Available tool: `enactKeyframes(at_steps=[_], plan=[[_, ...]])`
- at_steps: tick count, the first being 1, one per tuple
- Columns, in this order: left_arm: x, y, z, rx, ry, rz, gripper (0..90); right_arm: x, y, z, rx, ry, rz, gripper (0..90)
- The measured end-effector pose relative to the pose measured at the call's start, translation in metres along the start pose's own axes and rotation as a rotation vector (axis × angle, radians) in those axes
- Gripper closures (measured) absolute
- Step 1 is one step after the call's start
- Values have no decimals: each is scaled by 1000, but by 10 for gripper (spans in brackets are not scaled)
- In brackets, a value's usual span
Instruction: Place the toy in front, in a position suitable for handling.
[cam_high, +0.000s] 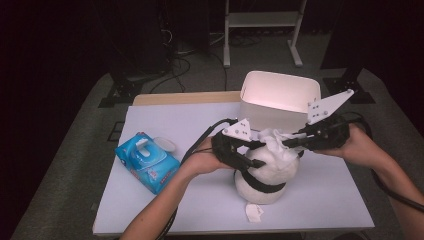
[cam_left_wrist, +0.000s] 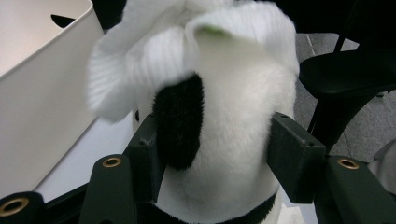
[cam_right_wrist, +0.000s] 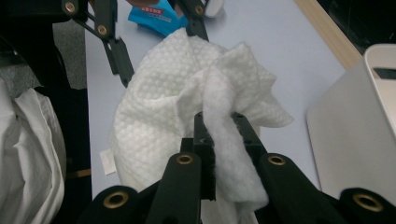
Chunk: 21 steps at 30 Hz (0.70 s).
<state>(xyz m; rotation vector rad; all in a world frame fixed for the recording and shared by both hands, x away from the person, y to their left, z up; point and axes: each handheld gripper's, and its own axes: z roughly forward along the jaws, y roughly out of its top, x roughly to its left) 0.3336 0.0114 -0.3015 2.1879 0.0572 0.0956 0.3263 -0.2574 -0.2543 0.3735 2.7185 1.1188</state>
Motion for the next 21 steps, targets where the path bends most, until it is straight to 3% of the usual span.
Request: enactKeyframes(at_steps=[7,15,21], plan=[[2,-8,-6,-11,4,-20,418,-3,-21,-2,-32,10,46,825],[3,-15,-10,-17,1,-35,412,0,-25,3,-59,30,54,821],[5,-18,-12,-21,-7,-54,359,0,-27,6,-58,37,62,821]])
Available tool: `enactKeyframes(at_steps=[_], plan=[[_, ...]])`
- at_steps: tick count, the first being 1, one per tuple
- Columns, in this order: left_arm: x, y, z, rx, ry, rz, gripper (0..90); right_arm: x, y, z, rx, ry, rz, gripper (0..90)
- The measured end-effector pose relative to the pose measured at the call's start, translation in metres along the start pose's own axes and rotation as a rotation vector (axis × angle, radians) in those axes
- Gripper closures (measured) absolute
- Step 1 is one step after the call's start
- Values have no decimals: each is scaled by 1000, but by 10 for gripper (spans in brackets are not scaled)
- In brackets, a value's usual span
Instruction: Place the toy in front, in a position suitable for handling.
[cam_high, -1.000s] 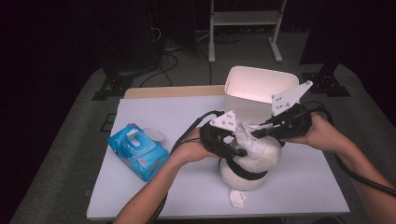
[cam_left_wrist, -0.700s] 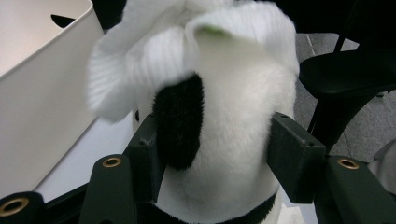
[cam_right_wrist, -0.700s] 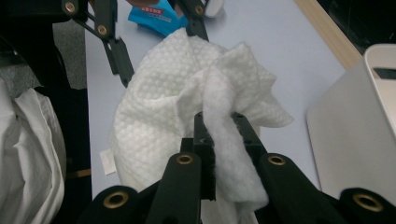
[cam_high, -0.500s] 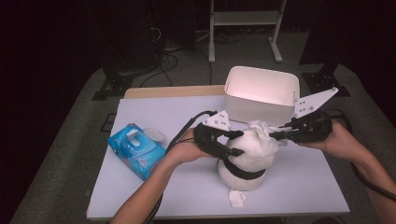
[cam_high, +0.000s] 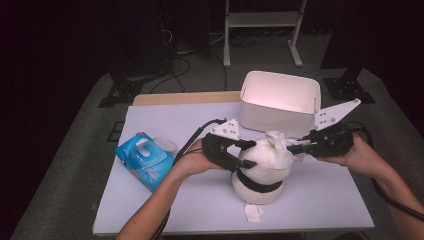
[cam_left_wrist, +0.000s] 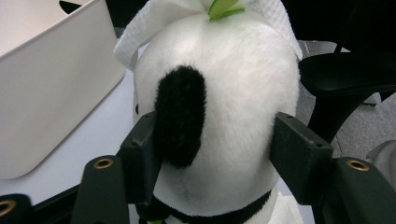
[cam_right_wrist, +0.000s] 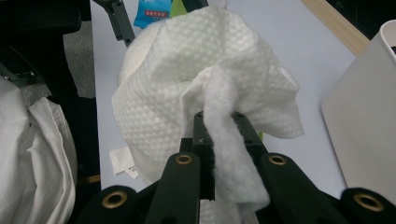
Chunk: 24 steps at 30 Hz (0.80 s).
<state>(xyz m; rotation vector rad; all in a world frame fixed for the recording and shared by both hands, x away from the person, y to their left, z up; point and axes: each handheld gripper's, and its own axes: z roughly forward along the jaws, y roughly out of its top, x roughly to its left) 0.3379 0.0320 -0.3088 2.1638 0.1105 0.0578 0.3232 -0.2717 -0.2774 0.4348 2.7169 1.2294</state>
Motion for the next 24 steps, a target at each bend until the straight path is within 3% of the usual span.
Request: enactKeyframes(at_steps=[6,10,12,16,21,24], plan=[[2,-9,6,20,-8,-23,277,0,-6,-2,-3,-3,9,821],[4,-15,12,-16,-33,-50,272,-1,-13,-2,-14,1,26,821],[5,-15,12,-31,-38,-39,324,-1,-14,-2,-18,1,28,821],[8,-14,8,-71,-41,-58,394,-1,-12,-1,-33,-2,26,822],[10,-9,0,-36,-15,-36,410,-4,-7,2,-66,-3,22,822],[11,-7,-8,-53,-2,-39,411,-5,-4,6,-94,5,22,822]])
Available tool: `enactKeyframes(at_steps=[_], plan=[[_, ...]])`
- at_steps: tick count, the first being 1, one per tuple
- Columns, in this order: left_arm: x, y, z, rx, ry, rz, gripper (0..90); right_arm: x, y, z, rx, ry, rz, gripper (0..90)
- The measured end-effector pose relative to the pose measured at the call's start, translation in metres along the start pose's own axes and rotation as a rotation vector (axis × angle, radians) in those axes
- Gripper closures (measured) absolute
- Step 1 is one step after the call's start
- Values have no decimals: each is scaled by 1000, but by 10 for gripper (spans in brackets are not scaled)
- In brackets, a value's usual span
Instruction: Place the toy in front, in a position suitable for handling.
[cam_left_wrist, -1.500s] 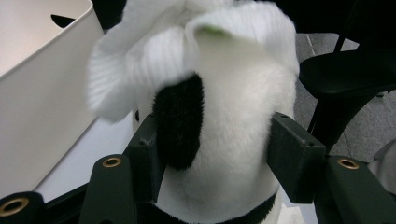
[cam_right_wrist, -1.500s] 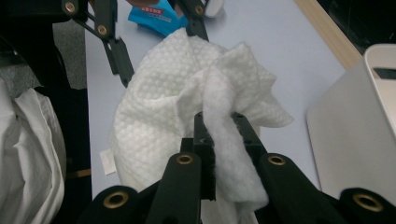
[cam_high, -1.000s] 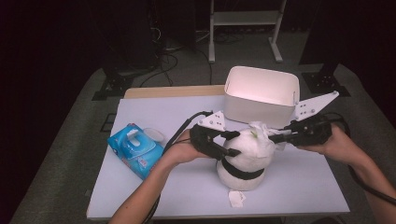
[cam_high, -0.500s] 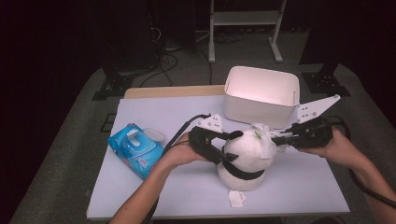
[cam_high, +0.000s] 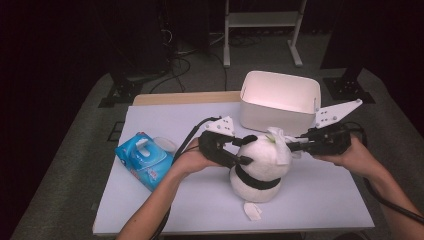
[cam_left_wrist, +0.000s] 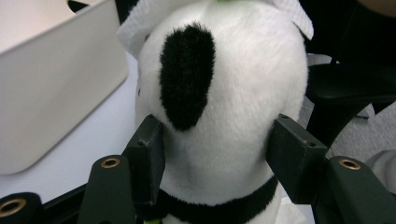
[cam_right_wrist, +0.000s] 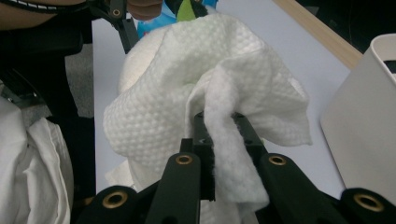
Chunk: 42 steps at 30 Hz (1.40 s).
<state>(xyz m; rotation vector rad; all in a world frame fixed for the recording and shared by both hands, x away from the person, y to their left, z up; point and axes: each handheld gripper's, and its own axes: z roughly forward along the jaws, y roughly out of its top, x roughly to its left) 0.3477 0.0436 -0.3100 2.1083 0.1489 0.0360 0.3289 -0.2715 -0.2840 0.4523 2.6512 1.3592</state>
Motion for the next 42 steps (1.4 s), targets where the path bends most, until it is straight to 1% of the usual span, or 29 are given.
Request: enactKeyframes(at_steps=[2,3,5,7,8,10,14,17,19,20,21,23,25,27,30,31,33,34,35,38,39,42], plan=[[-1,2,-5,5,9,7,411,-1,-1,3,-13,11,5,822],[-1,3,-6,13,14,16,411,-1,-2,4,-20,16,11,823],[-2,2,-5,24,19,19,410,-1,-4,6,-23,22,20,822],[-3,1,-1,35,15,22,408,-1,-5,7,-9,16,14,822],[-4,2,1,27,13,20,404,-1,-6,6,3,7,8,822],[-4,4,4,27,13,29,400,0,-7,2,15,-3,6,822],[-7,11,13,34,5,49,395,3,0,-5,8,-7,-17,823],[-9,16,23,33,-4,59,388,7,10,-7,-9,8,-37,822],[-11,18,26,45,4,66,379,9,13,-5,20,-5,-56,823],[-10,17,26,42,2,64,372,9,12,-4,36,-11,-59,823],[-10,16,26,36,0,60,361,7,9,-4,32,1,-45,823],[-9,13,25,33,-2,57,342,5,4,-5,31,5,-31,823],[-9,9,27,37,-6,45,323,5,-3,-7,34,5,-16,824],[-9,4,29,50,-8,39,308,5,-8,-9,38,-4,-7,824],[-9,-8,32,79,-6,25,295,5,-13,-14,47,-14,3,824],[-9,-15,34,84,-6,11,294,4,-15,-15,48,-17,7,824],[-7,-22,36,91,-4,-1,290,4,-19,-17,53,-14,17,824],[-7,-25,36,92,-11,-8,288,4,-22,-18,53,-17,20,824],[-8,-29,36,83,-13,-20,288,4,-23,-19,54,-18,22,824],[-7,-36,33,80,-16,-30,285,3,-29,-22,60,-23,35,824],[-7,-38,32,80,-16,-28,283,3,-31,-23,61,-27,41,824],[-8,-42,30,88,-11,-36,278,2,-37,-25,64,-31,54,825]])
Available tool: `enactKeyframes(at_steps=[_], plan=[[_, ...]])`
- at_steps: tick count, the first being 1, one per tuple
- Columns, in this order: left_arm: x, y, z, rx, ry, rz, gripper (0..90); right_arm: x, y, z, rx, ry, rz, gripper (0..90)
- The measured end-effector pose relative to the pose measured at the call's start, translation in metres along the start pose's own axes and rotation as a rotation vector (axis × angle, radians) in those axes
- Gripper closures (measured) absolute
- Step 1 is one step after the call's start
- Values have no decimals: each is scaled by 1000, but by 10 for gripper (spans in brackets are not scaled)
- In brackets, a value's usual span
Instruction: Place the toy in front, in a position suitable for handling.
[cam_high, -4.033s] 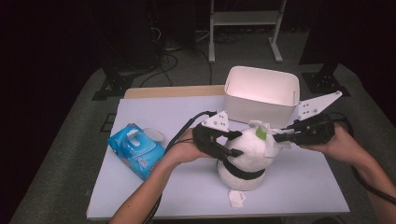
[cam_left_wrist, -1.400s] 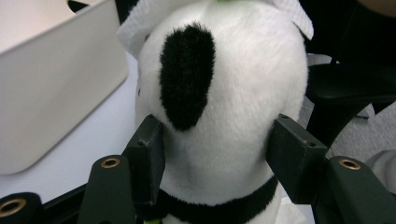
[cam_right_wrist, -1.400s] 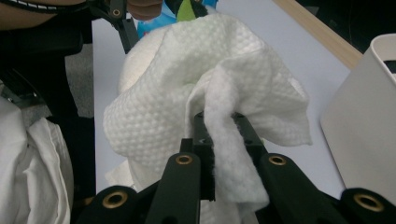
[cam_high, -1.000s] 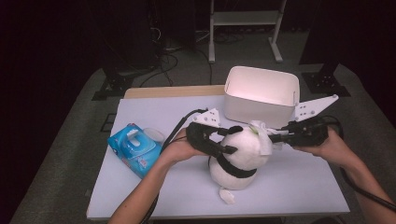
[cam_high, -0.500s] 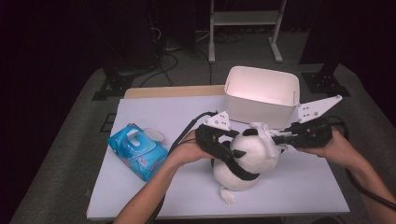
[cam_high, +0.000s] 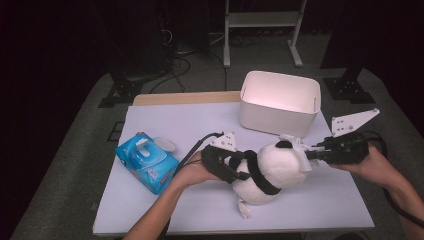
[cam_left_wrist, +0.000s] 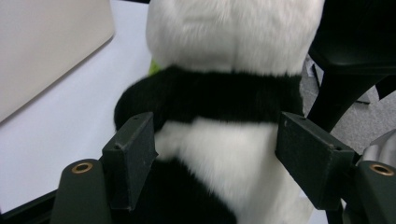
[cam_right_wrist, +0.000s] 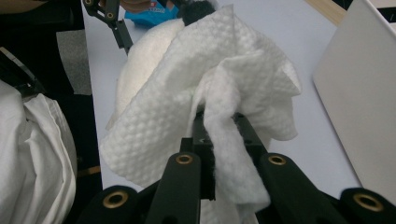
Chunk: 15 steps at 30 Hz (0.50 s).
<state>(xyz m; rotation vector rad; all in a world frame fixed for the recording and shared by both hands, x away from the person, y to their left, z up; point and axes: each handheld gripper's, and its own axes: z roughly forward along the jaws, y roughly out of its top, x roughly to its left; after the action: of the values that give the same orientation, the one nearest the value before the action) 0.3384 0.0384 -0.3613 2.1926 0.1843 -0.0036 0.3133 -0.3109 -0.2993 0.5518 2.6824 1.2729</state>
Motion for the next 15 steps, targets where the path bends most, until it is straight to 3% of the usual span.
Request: enactKeyframes(at_steps=[10,12,15], plan=[[-2,-6,14,29,-17,-19,199,-2,-15,-3,11,-14,28,826],[-3,-5,16,35,-20,-4,239,-3,-16,-2,12,-19,29,826],[-5,-3,18,38,-6,23,418,-4,-18,0,7,-18,38,827]])
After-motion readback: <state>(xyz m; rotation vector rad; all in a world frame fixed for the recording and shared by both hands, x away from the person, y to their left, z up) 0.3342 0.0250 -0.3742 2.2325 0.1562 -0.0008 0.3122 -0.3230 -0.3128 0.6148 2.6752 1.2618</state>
